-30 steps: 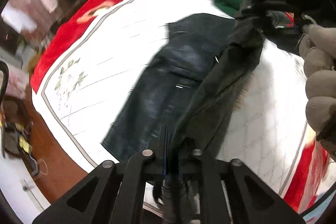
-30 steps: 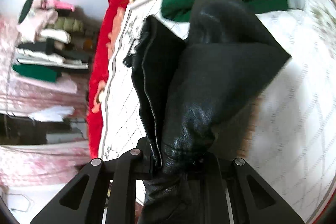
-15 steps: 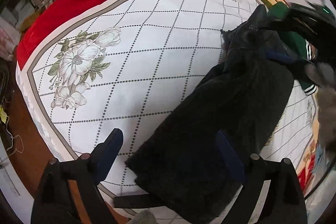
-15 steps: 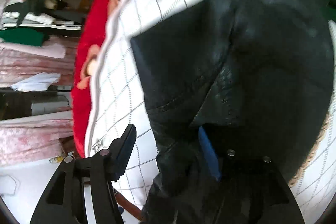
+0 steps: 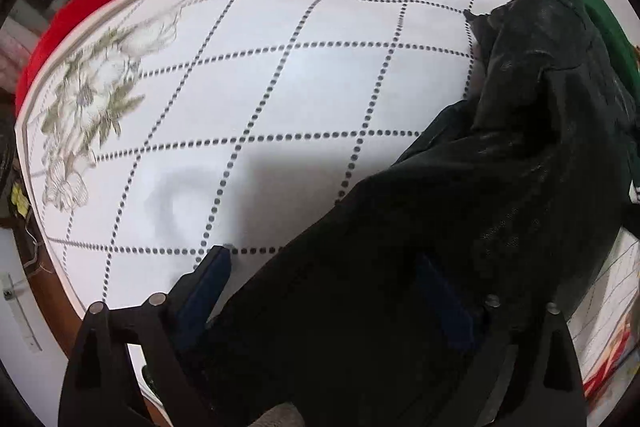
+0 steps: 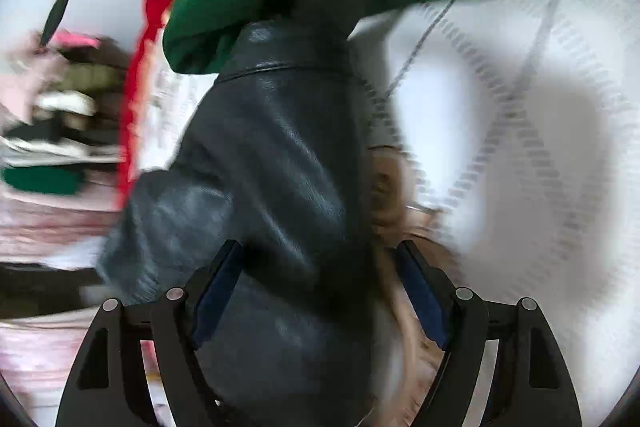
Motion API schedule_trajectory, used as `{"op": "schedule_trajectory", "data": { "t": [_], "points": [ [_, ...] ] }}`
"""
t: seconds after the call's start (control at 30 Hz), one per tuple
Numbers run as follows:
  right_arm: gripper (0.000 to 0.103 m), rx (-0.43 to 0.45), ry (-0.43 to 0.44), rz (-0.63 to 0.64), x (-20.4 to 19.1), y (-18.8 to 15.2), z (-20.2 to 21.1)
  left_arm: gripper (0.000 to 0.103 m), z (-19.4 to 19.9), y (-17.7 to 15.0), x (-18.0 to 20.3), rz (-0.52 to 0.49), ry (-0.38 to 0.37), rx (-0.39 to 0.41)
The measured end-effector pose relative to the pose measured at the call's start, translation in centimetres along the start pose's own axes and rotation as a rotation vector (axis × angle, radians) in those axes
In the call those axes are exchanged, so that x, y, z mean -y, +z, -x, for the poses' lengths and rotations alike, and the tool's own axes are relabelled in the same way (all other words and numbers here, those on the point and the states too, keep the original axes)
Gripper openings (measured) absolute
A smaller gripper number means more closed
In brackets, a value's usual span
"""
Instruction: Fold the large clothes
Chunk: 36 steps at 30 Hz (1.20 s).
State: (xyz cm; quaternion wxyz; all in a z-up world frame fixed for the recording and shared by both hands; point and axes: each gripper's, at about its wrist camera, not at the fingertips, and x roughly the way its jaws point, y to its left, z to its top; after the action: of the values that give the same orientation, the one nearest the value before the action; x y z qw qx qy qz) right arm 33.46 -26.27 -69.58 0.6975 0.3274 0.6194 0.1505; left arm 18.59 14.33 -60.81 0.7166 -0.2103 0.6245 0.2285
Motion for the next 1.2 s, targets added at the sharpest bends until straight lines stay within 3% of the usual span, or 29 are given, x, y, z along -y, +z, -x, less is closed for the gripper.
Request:
{"op": "schedule_trajectory", "data": {
  "t": [0.07, 0.1, 0.17, 0.27, 0.37, 0.47, 0.6, 0.7, 0.77, 0.93, 1.07, 1.13, 1.2],
  "points": [
    [0.076, 0.012, 0.085, 0.027, -0.4, 0.5, -0.9, 0.097, 0.1, 0.1, 0.2, -0.011, 0.017, 0.000],
    [0.066, 0.001, 0.092, 0.041, -0.7, 0.7, -1.6, 0.097, 0.2, 0.2, 0.2, -0.017, 0.027, 0.001],
    [0.032, -0.004, 0.075, 0.063, -1.5, 0.7, -2.2, 0.097, 0.5, 0.4, 0.5, -0.027, 0.051, 0.009],
    [0.017, 0.013, 0.102, 0.034, -1.6, -0.1, -1.1, 0.097, 1.7, 0.8, 1.0, -0.050, 0.078, 0.026],
    [0.015, 0.071, 0.129, -0.059, -0.2, -2.0, 2.7, 0.096, 3.5, 1.0, 1.9, -0.069, 0.074, 0.049],
    [0.015, 0.142, 0.083, -0.175, 3.4, -5.7, 9.2, 0.096, 5.9, 0.3, 2.7, -0.111, 0.058, 0.070],
    [0.016, 0.160, -0.096, -0.302, 9.3, -13.3, 17.5, 0.096, 7.6, -1.5, 4.6, -0.174, 0.030, 0.069],
    [0.033, 0.053, -0.272, -0.356, 13.0, -17.7, 20.3, 0.097, 7.7, -2.2, 7.2, -0.198, 0.006, 0.045],
    [0.038, 0.019, -0.326, -0.374, 14.6, -19.6, 21.7, 0.096, 7.5, -3.0, 8.8, -0.207, -0.018, 0.032],
    [0.040, 0.086, -0.526, -0.204, 11.6, -20.8, 24.5, 0.096, 7.0, -3.7, 12.9, -0.255, -0.039, 0.047],
    [0.040, 0.133, -0.719, -0.206, 11.1, -21.6, 27.1, 0.097, 2.0, -3.3, 15.5, -0.310, 0.056, -0.001],
    [0.040, 0.189, -0.732, -0.266, 11.6, -21.3, 29.4, 0.097, -0.5, -2.8, 15.5, -0.298, 0.064, -0.047],
    [0.040, 0.220, -0.639, -0.260, 10.8, -20.2, 29.0, 0.098, -1.0, -2.4, 15.3, -0.280, 0.047, -0.054]
  ]
}}
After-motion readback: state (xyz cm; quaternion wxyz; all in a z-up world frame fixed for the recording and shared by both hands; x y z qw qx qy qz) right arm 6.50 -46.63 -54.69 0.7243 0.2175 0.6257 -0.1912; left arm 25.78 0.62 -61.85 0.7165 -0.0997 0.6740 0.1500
